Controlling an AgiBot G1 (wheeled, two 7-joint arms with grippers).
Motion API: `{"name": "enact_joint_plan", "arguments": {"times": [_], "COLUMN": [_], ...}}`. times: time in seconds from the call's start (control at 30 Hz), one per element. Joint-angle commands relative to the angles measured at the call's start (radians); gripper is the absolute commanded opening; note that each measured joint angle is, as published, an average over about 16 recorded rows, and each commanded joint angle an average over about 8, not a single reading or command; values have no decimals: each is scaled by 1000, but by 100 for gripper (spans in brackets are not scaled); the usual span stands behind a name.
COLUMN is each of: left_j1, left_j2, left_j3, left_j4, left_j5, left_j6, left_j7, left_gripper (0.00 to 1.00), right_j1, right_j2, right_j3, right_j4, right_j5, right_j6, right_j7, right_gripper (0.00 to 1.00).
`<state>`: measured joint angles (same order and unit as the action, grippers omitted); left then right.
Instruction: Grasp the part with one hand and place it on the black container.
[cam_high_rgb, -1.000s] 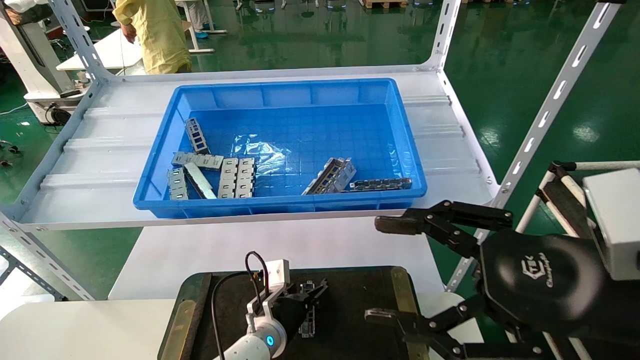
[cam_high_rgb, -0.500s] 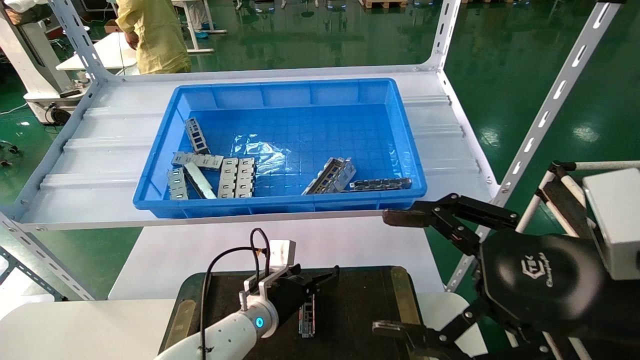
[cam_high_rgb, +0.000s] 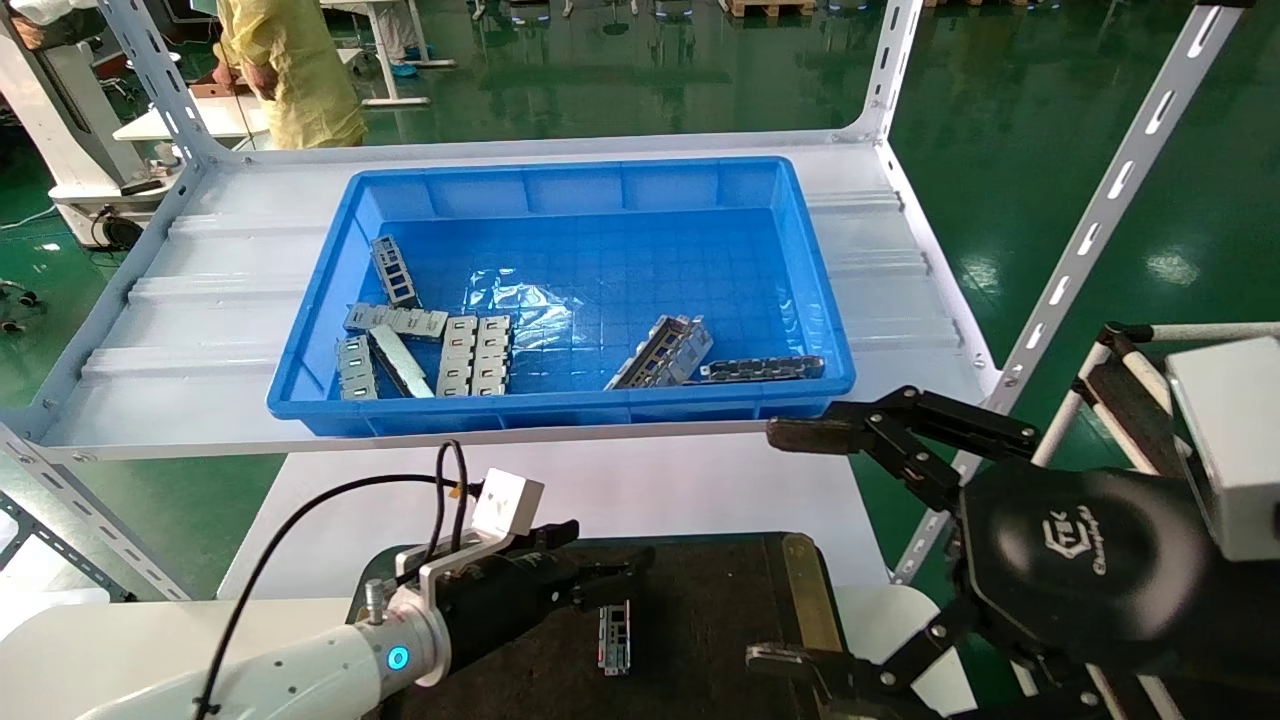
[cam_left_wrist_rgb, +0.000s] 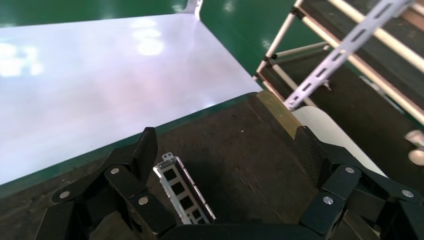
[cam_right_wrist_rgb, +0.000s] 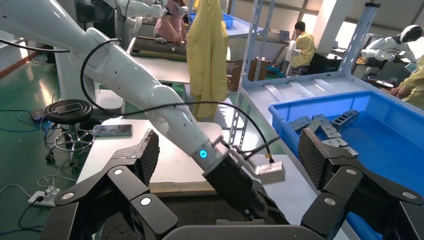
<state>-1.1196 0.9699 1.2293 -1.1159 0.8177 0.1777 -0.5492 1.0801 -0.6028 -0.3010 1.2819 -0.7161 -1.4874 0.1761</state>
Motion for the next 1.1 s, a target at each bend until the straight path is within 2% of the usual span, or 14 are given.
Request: {"name": "enact_joint_plan", "arguments": {"times": [0.03,0.53,0.83,1.1], "left_j1": [11,84,138,191], "left_j2": [-39,-224,-321,-391], "left_j3": [-36,-218,-285,-329], "left_j4": [-32,-98,-107,-154], "left_j5": [-3,-93,-158,-200], "left_j6": [41,298,416,467], "left_j7": [20,192,276,346], "left_gripper": [100,100,100,100], "right_j1": [0,0,0,0], "right_j2": [0,0,1,1], "right_j3": [0,-1,-1,-2], "right_j4": [0,0,0,0], "right_j5": [0,1,1,1], "right_j6": [0,0,1,1], "right_j7": [0,0,-1,-1], "right_gripper": [100,100,100,100]}}
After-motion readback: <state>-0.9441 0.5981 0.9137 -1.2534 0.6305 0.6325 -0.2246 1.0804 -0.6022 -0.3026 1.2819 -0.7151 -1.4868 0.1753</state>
